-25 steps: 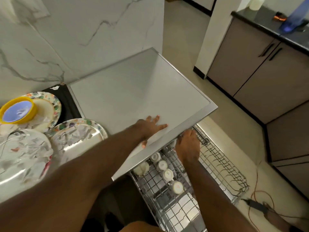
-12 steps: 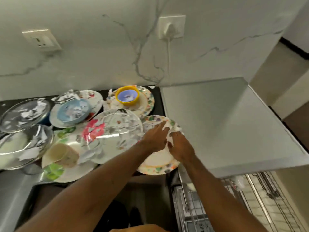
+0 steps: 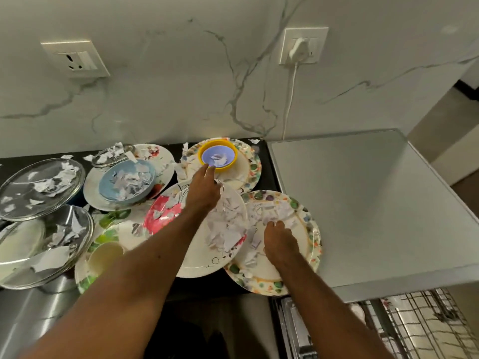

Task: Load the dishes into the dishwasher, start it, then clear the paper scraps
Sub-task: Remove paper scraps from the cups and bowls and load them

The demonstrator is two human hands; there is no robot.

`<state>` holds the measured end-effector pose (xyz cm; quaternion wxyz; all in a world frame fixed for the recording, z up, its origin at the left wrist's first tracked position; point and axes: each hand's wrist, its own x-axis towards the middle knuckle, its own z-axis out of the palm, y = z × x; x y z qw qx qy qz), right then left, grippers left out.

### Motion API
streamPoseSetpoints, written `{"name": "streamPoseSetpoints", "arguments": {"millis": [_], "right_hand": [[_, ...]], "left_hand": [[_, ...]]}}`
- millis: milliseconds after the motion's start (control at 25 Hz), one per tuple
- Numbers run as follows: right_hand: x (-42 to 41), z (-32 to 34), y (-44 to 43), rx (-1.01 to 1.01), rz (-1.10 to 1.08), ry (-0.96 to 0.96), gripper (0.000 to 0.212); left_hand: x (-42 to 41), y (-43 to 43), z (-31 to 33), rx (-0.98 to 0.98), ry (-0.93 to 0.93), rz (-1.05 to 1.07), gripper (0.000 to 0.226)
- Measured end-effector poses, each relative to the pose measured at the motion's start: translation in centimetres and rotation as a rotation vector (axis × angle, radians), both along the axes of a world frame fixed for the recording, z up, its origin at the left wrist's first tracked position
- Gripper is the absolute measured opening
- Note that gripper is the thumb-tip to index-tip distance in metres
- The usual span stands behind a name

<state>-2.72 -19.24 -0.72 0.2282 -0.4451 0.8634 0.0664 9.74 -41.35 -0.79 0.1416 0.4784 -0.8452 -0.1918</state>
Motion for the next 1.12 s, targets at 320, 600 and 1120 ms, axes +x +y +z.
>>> {"name": "streamPoseSetpoints", "arguments": {"millis": [320,600,1120], "right_hand": [[0.0,0.1,-1.0,0.04,0.005,0.069,0.069],[0.0,1.0,-1.6,0.063,-0.034,0.055,0.073],[0.1,2.3,-2.3,0.114,0.002,-0.003,0.063]], "left_hand": [[-3.9,-5.3,0.4,-0.165,-0.393,-0.169,0.055],[-3.3,-8.1,1.0,-0.046,-0.272,-0.186,0.028],[0.4,-6.8,3.8,0.168,0.109,-0.125,0.025]]}}
